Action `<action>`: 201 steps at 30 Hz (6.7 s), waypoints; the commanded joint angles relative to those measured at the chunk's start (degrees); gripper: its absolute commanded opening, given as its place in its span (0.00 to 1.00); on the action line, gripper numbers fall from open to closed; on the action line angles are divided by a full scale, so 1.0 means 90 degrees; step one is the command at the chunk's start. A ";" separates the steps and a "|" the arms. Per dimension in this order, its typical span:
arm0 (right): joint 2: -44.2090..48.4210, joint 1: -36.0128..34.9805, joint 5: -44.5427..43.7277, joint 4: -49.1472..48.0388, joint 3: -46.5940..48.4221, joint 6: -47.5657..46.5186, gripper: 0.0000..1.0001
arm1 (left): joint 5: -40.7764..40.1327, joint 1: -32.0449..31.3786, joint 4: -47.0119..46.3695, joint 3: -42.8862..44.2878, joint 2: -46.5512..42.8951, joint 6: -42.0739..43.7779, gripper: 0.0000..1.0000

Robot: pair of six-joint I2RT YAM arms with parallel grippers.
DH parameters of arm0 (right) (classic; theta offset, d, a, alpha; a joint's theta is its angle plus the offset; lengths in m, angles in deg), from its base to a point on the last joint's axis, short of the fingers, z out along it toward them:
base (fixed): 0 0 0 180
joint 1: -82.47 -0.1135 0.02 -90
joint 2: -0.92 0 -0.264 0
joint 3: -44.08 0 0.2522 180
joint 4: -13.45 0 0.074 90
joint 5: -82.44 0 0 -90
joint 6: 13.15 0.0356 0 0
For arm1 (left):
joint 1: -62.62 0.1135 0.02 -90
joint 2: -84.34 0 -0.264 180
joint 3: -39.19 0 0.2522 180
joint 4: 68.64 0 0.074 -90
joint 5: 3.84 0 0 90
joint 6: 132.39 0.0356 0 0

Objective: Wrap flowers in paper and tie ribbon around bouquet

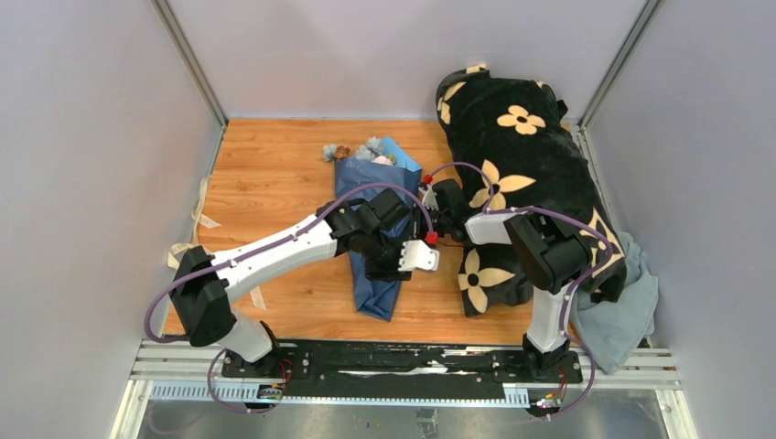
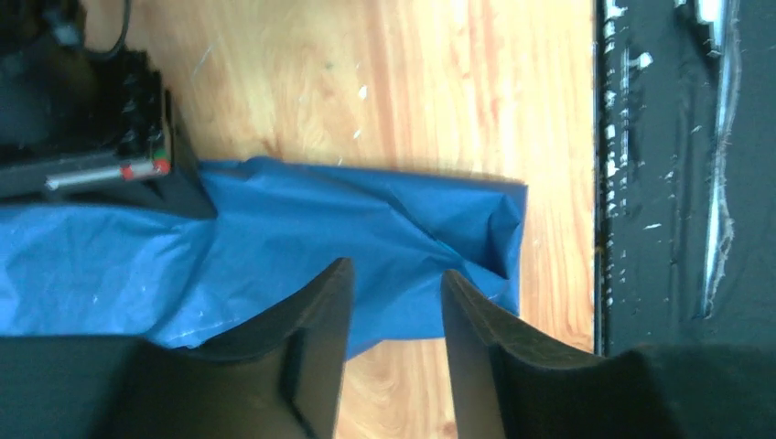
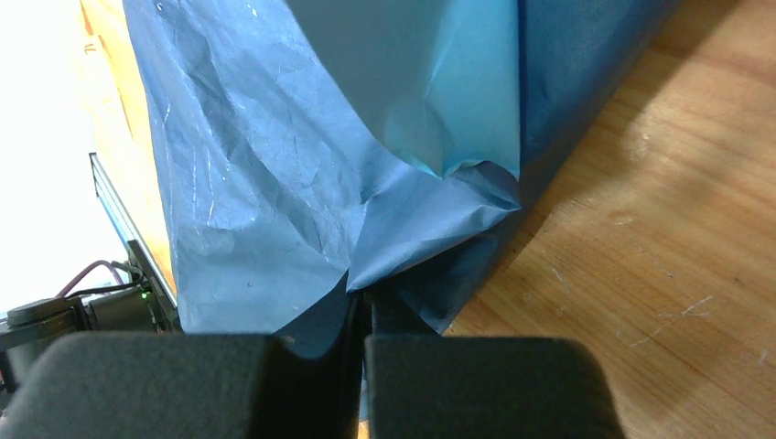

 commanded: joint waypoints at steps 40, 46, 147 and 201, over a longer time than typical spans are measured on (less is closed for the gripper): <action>0.0198 0.0076 -0.0761 0.1494 0.0383 -0.0494 0.43 | -0.1263 0.0451 -0.2324 -0.1857 0.1390 -0.0788 0.39; 0.0932 0.0365 -0.1020 0.1899 0.0261 -0.0644 0.68 | -0.1113 0.0446 -0.2439 -0.2144 0.1187 -0.0704 0.40; -0.0613 0.0512 0.0494 0.2943 0.2561 -0.1065 0.00 | 0.1652 0.3865 0.2071 0.1696 -0.2232 -0.0338 0.00; 0.0440 -0.1206 0.0219 0.1123 0.1825 0.0931 0.00 | -0.1584 0.8639 -0.0084 0.1974 0.1985 -0.0997 0.97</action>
